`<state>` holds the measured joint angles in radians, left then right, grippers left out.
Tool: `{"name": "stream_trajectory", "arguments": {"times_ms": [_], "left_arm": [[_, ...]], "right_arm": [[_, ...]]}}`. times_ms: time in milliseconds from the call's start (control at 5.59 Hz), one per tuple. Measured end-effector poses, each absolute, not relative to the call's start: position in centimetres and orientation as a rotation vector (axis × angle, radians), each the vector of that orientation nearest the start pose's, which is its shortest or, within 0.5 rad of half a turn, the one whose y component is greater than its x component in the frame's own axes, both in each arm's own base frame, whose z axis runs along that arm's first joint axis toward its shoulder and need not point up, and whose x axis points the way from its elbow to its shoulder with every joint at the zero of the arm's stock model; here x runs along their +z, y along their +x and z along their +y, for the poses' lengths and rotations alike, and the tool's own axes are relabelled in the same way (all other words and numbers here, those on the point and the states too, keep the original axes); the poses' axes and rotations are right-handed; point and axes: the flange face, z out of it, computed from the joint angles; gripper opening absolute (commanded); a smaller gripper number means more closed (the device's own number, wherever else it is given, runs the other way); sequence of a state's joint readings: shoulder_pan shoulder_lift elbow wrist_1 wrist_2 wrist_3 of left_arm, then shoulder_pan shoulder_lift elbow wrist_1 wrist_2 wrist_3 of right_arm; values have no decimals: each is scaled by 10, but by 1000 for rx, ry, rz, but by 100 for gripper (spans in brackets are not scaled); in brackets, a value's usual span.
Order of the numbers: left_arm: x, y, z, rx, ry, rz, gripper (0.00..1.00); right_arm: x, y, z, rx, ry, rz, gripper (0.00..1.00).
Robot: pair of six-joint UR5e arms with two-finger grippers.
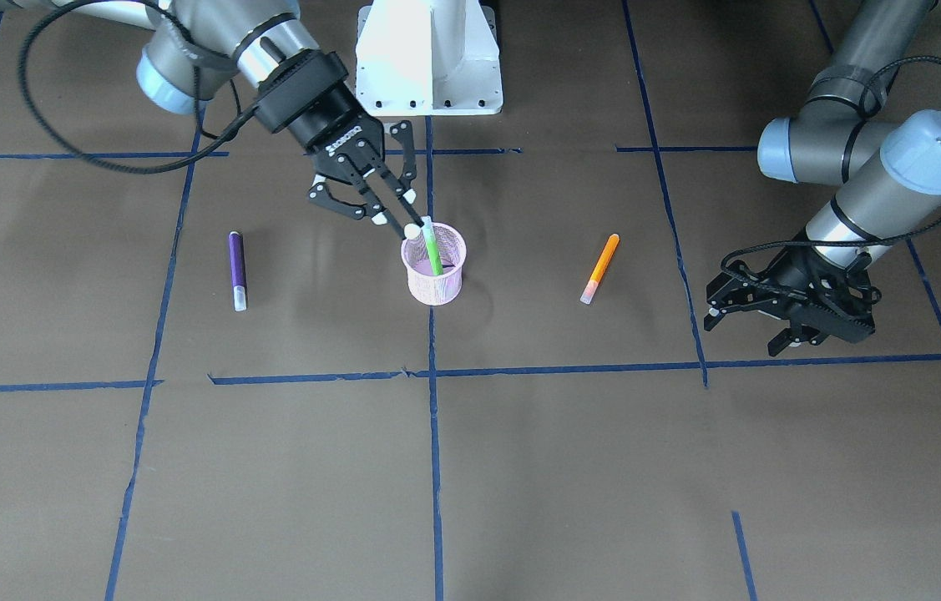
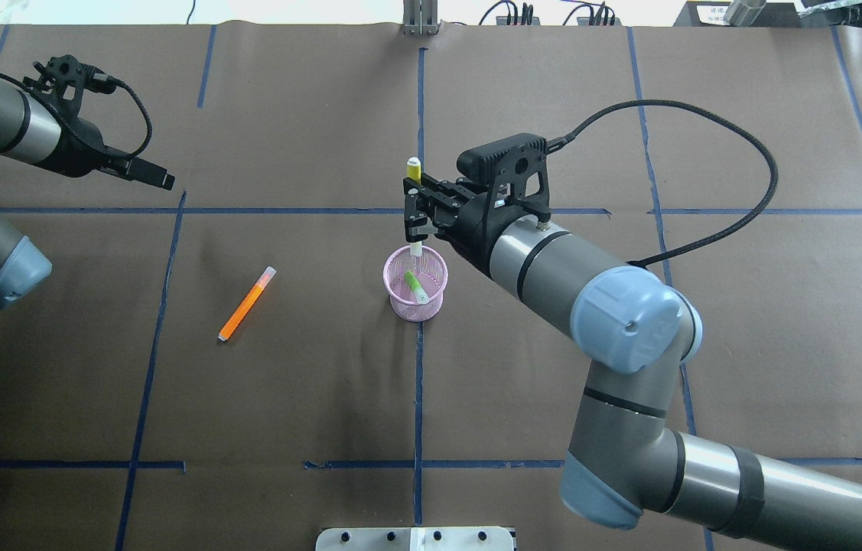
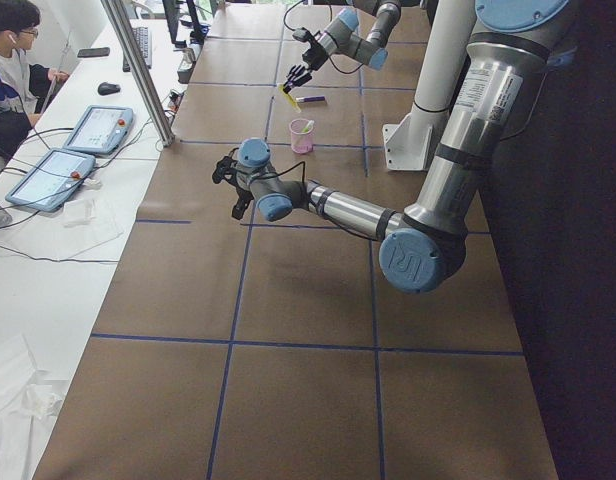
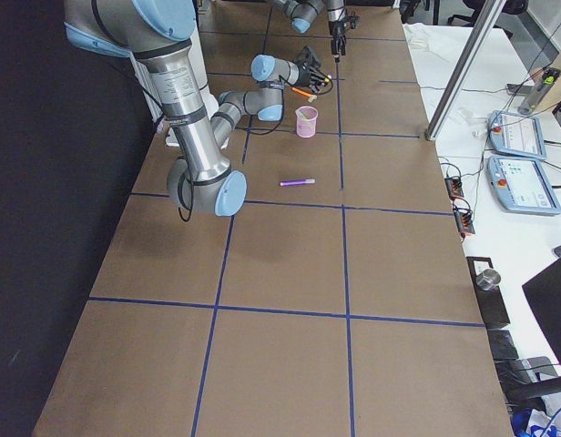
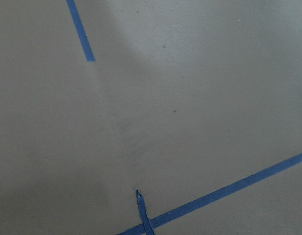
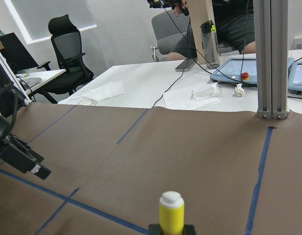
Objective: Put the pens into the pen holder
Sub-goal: 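Lower the highlighter into the cup and open the right gripper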
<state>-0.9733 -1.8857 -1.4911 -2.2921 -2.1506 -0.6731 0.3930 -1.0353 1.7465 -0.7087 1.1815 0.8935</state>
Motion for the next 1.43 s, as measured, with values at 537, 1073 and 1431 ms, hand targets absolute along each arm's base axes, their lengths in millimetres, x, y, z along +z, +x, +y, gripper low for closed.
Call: {"name": "stream_trajectory", "arguments": {"times_ms": [537,1073,1431], "left_arm": [[446,295,-573,208,425,978,100],[449,295,-573,207,423,977,100],[448,295,-573,207,424,978,100]], "right_arm": [[190,-528,-364,103,1066,-1118,13],[195,-540,-358,142,1097,-1072,100],[192,-541,-359,158,1110,-1063,98]]}}
